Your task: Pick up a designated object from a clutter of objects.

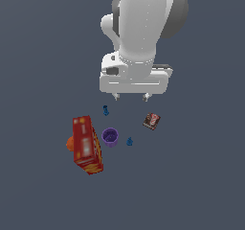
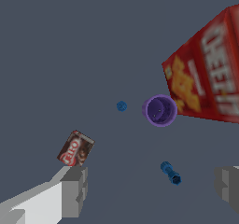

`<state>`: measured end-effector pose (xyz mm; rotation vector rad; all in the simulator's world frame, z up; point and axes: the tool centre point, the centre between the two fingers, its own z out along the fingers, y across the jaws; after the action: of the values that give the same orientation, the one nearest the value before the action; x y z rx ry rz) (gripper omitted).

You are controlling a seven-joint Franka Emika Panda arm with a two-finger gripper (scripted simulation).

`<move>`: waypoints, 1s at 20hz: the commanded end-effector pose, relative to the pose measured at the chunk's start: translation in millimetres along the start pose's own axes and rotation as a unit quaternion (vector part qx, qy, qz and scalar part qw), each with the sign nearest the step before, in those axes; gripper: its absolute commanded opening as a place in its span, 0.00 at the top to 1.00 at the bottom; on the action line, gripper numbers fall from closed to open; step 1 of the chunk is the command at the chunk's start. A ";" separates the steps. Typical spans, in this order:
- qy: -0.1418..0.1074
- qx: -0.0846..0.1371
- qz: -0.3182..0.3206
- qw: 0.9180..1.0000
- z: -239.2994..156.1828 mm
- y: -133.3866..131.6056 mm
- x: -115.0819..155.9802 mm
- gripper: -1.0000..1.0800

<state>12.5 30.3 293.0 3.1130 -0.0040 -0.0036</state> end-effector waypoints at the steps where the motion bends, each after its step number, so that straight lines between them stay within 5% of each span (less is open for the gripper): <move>1: 0.000 0.000 0.014 1.000 13.1 -8.1 -0.2 0.04; 20: 0.002 0.005 0.165 0.986 143.1 -90.2 -31.1 0.04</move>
<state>-14.3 110.3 157.7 3.0830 -0.4804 0.0081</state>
